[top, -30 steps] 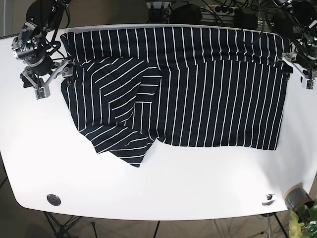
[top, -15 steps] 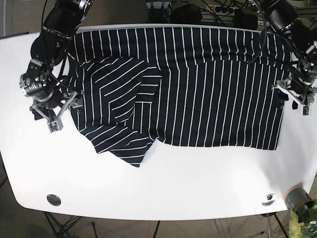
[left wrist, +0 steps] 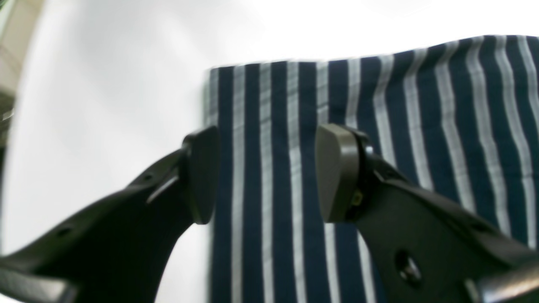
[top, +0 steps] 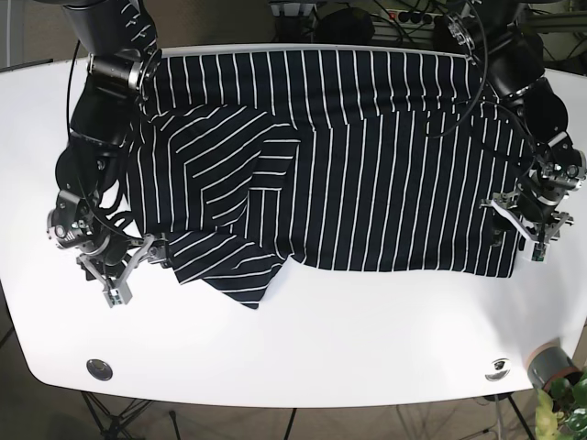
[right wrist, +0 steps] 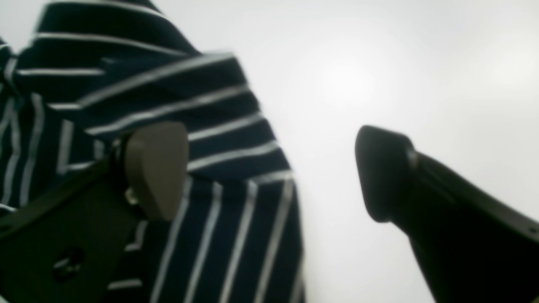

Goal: Fold the T-shirt properly
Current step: 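Reach both grippers down to the shirt's middle and grasp it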

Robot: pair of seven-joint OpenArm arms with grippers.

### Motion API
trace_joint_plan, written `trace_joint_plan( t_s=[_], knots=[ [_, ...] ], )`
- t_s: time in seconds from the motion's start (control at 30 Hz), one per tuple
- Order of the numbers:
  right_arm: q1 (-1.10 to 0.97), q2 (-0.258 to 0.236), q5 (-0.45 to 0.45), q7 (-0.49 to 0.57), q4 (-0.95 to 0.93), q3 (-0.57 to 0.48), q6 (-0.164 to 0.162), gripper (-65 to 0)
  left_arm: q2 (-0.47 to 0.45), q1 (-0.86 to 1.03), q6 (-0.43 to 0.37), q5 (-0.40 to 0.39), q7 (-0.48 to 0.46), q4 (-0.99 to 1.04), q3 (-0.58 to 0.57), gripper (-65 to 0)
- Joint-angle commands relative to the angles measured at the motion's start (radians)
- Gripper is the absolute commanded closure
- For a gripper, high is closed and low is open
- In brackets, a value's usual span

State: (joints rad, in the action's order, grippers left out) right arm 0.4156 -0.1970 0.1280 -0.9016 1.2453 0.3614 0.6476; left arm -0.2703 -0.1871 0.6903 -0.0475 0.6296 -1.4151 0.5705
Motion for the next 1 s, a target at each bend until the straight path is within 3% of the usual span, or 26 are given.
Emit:
trace_joint_plan(
  t_s=[0.0,0.27,0.37,0.7,0.9,0.97],
  knots=[
    [0.075,-0.023,0.011,0.058,-0.083,0.003,0.002,-59.8,-0.017,-0.036,-0.002,0.001,-0.021,0.033,0.004,-32.6],
    [0.177,-0.048,0.011,0.215,-0.361,0.001,-0.001,-59.8,-0.016,-0.070,-0.002,0.002,-0.023,0.064,0.003,-32.6],
    [0.205,-0.058,0.011,0.270,-0.464,0.000,-0.036,-59.8,-0.014,-0.071,-0.002,0.002,-0.023,0.064,-0.010,-32.6],
    [0.150,-0.049,0.017,0.299,-0.474,-0.084,-0.051,-59.8,-0.014,-0.073,-0.002,0.002,-0.023,0.106,-0.036,-32.6],
    [0.108,-0.006,0.017,0.299,-0.473,-0.083,-0.051,-59.6,-0.022,-0.105,-0.002,0.002,-0.023,0.224,-0.037,-32.5],
    [0.104,0.003,0.017,0.299,-0.473,-0.084,-0.051,-56.8,-0.024,-0.127,-0.002,0.002,-0.023,0.268,-0.037,-32.8]
  ],
)
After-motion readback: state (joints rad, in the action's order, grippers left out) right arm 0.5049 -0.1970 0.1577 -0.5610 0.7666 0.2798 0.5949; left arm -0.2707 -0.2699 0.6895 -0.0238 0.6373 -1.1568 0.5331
